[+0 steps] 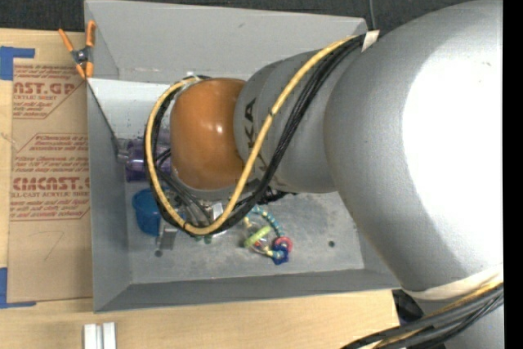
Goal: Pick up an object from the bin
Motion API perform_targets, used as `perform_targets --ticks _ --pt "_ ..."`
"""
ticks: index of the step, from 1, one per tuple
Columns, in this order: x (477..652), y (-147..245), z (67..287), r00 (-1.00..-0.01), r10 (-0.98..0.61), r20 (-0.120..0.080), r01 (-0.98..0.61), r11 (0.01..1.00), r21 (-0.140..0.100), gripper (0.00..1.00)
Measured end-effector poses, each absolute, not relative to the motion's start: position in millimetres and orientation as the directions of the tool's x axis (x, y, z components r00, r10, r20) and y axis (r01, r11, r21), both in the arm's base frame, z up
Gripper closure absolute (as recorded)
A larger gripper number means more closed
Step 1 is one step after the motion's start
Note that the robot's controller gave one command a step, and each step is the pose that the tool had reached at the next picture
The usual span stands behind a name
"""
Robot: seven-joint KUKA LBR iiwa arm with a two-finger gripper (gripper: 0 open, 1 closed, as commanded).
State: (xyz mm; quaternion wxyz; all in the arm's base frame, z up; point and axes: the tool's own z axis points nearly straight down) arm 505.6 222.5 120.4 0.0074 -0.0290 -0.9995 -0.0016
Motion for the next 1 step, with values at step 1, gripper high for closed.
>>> perform_targets --ticks 1 --pt "505.9 222.7 130.9 -0.998 0.058 0.015 0.058 0.998 0.003 1.00"
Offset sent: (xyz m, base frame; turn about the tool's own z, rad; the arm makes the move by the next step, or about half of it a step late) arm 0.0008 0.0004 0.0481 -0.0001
